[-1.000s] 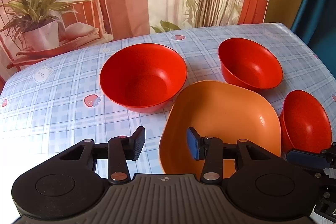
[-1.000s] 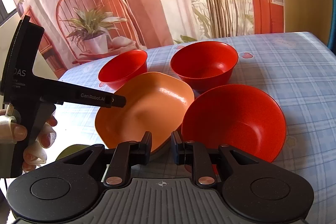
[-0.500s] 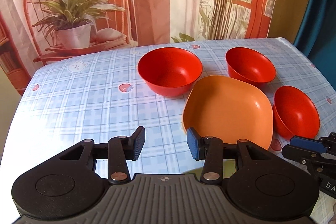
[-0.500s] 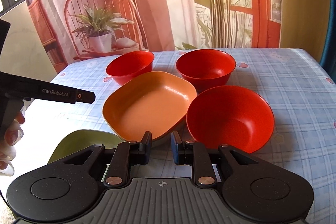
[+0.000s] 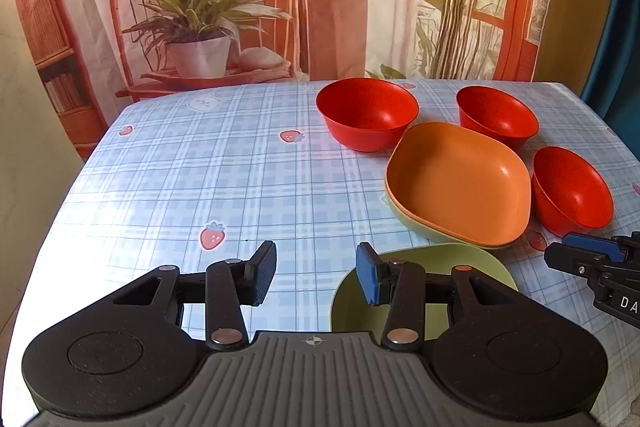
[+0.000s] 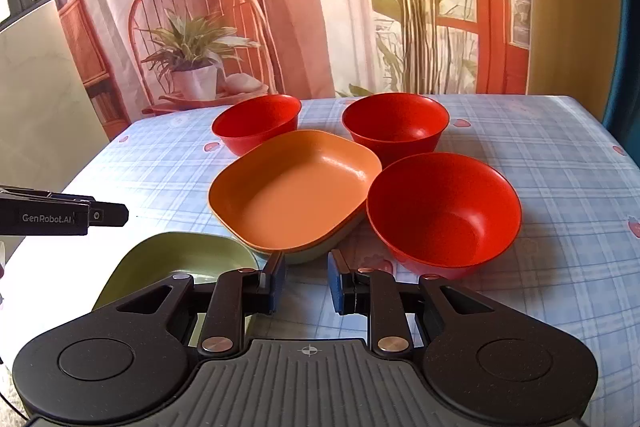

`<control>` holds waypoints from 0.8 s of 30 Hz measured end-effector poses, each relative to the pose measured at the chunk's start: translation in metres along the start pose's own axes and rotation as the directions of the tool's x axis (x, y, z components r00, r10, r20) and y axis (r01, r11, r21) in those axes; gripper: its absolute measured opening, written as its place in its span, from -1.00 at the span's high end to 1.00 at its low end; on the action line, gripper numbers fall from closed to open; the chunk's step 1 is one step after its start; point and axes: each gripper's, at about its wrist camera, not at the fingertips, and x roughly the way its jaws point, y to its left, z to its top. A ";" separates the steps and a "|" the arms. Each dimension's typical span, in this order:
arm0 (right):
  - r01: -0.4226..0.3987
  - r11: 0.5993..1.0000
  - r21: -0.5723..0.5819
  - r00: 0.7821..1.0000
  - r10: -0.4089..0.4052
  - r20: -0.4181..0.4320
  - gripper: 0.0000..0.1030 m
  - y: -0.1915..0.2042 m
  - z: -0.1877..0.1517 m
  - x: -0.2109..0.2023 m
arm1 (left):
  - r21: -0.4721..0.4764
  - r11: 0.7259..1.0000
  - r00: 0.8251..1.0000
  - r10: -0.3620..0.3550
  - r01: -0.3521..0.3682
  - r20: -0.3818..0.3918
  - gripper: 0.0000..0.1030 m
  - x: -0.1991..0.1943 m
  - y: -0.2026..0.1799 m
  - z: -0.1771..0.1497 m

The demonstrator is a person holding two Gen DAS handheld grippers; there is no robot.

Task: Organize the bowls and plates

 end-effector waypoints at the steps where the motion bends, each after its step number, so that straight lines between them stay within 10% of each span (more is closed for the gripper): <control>1: 0.000 1.000 -0.004 1.000 0.000 0.001 0.58 0.001 0.000 0.000 | -0.006 1.000 1.000 0.003 -0.003 0.005 0.10 -0.002 0.001 -0.002; 24: -0.006 1.000 -0.030 1.000 0.005 -0.021 0.58 0.011 -0.019 0.002 | -0.228 0.974 0.997 -0.011 -0.006 -0.072 0.10 -0.009 0.013 -0.055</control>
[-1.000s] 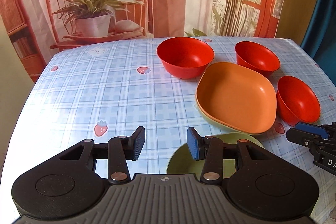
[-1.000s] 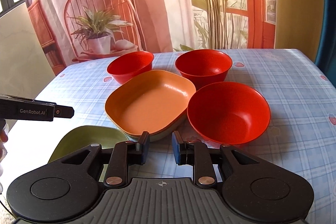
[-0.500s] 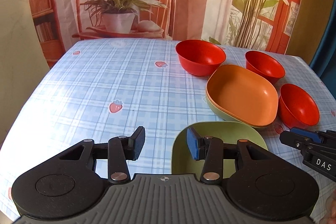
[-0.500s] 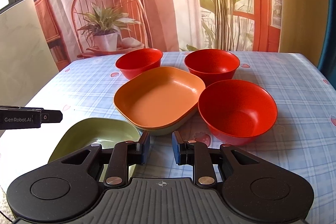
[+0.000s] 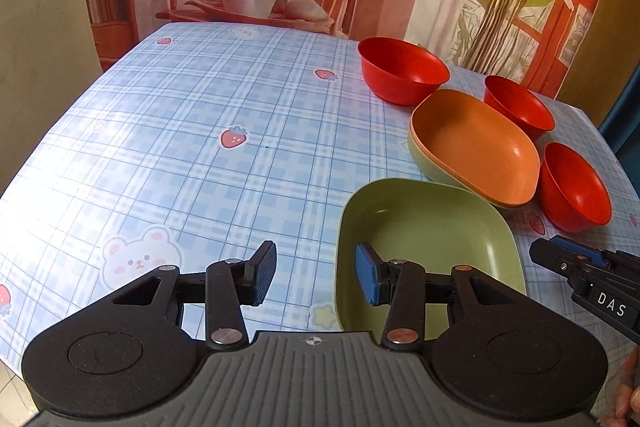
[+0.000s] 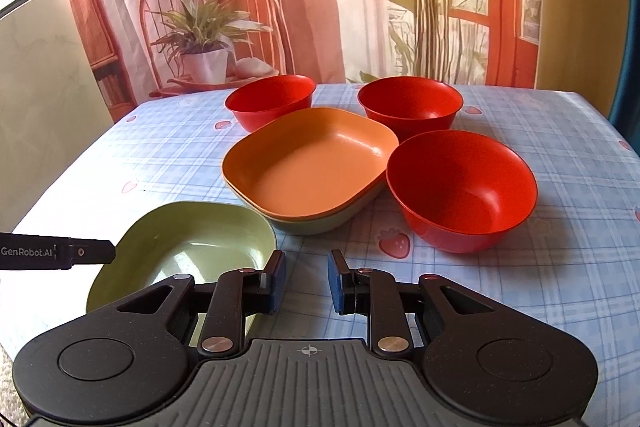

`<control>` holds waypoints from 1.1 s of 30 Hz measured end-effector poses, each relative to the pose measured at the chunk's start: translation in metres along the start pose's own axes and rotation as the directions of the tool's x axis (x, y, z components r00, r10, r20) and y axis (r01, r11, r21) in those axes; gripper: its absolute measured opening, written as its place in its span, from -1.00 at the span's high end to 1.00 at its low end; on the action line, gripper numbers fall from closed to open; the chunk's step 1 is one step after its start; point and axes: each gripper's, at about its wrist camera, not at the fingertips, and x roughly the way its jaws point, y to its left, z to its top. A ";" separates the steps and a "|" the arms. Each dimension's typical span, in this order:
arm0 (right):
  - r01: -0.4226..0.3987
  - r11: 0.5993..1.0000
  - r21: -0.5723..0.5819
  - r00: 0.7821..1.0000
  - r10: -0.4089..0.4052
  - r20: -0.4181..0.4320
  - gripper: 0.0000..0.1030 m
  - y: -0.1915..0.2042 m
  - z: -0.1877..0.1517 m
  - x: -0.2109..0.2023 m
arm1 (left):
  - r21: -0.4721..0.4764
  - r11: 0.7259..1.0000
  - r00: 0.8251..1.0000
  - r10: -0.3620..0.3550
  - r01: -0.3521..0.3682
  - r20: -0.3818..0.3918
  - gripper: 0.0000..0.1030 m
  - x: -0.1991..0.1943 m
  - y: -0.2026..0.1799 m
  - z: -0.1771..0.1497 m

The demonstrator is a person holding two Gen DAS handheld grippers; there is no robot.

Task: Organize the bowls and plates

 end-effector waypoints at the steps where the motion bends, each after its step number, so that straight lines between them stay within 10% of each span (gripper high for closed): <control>1: -0.001 1.000 0.001 1.000 0.001 -0.002 0.58 0.000 -0.001 0.000 | 0.002 1.000 1.000 -0.001 0.001 0.000 0.10 0.000 -0.001 -0.001; 27: -0.056 0.998 0.002 0.997 0.056 -0.046 0.50 0.009 -0.010 0.013 | 0.005 1.000 0.999 -0.019 0.020 -0.035 0.12 0.012 0.001 -0.009; 33: -0.072 0.997 0.010 0.994 0.073 -0.078 0.52 0.010 -0.016 0.019 | 0.014 0.998 0.998 -0.059 0.059 -0.026 0.61 0.011 0.000 -0.010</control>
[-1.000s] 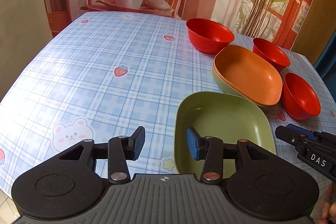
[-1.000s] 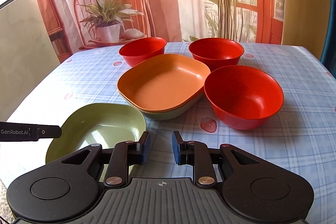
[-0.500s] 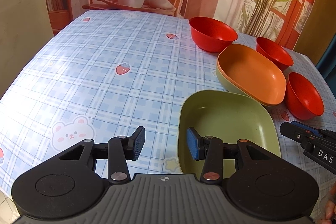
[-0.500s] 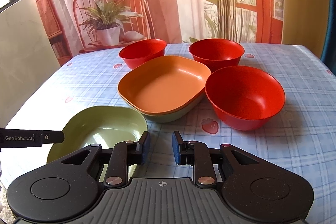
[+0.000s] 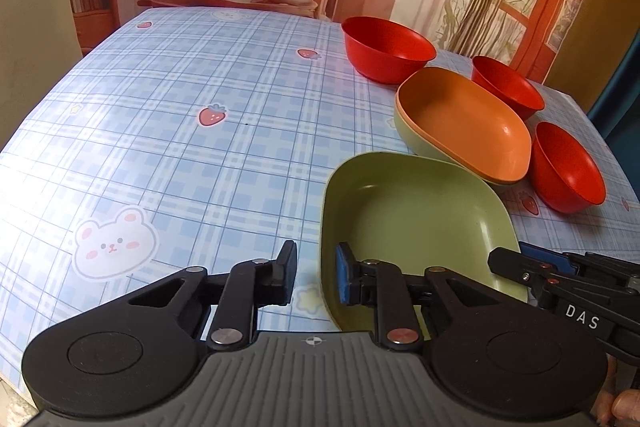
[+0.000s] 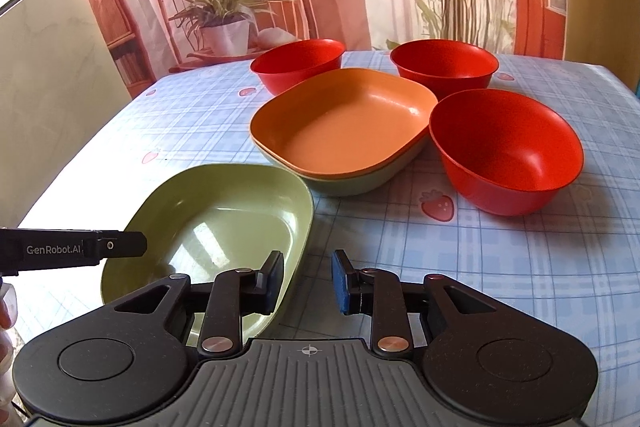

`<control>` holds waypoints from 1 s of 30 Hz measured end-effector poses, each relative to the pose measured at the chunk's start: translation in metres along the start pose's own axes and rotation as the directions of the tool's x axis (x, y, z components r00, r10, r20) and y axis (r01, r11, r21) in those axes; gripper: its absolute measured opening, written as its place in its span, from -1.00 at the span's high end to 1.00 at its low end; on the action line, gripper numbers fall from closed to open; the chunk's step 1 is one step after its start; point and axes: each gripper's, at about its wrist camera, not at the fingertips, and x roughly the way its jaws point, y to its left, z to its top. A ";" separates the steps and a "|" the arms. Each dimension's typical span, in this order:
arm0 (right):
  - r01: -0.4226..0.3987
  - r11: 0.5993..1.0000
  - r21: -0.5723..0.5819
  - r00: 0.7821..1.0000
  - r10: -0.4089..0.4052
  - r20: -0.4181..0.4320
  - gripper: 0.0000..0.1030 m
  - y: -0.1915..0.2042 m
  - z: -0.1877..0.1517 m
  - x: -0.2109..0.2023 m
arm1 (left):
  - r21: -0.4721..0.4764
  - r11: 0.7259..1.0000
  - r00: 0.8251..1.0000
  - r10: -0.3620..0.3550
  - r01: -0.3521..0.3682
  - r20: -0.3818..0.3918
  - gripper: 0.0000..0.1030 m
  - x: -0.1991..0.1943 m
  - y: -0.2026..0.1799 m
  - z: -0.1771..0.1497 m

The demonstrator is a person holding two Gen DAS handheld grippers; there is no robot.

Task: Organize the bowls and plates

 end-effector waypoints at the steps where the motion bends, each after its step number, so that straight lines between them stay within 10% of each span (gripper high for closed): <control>1: -0.003 1.000 0.001 1.000 0.003 -0.003 0.52 0.000 -0.001 0.001 | 0.005 1.000 1.000 -0.008 0.008 0.000 0.64 0.000 -0.001 0.000; 30: -0.043 0.999 -0.005 0.999 0.043 -0.028 0.76 0.001 -0.003 0.006 | -0.008 1.000 0.999 -0.030 0.030 -0.025 0.72 0.006 0.003 -0.001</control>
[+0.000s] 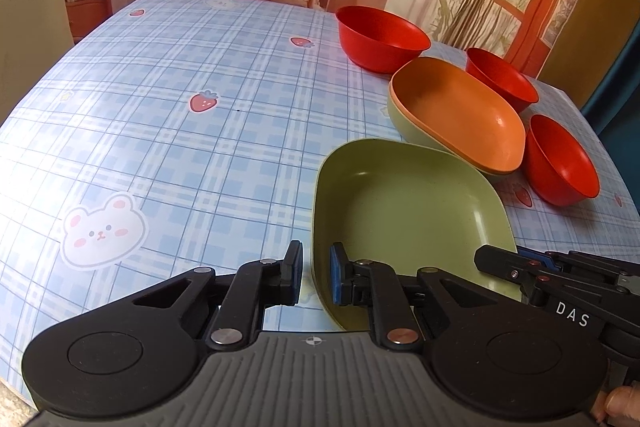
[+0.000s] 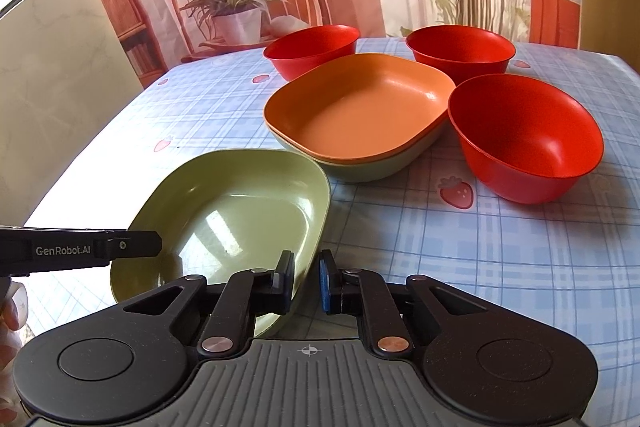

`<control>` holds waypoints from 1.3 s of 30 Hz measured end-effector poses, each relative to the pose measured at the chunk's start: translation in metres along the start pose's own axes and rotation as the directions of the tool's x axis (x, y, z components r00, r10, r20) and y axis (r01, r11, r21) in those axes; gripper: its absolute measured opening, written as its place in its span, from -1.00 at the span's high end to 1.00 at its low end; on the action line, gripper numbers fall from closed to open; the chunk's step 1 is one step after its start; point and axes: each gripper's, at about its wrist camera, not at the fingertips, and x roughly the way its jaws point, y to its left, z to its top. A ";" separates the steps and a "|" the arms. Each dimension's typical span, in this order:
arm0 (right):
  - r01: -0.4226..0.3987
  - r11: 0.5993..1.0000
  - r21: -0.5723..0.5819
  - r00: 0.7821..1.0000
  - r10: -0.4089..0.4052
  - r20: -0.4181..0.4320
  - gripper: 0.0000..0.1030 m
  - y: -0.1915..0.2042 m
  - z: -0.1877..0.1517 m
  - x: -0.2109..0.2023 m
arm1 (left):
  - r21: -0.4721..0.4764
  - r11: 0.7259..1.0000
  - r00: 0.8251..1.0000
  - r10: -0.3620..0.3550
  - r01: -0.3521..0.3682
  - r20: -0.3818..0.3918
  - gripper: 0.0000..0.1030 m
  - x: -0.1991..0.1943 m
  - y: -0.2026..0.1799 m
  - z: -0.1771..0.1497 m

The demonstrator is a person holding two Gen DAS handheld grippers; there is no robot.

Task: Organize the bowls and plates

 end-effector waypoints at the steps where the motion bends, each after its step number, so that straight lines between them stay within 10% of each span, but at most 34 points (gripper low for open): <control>1: 0.000 1.000 0.001 1.000 0.000 0.001 0.76 0.000 0.000 0.000 | 0.003 1.000 1.000 -0.004 0.004 0.002 0.79 0.000 -0.001 -0.001; 39: -0.036 0.998 0.044 0.995 0.032 0.096 0.76 -0.006 0.007 -0.041 | 0.155 0.988 0.999 -0.002 -0.005 0.044 0.81 -0.019 -0.026 0.033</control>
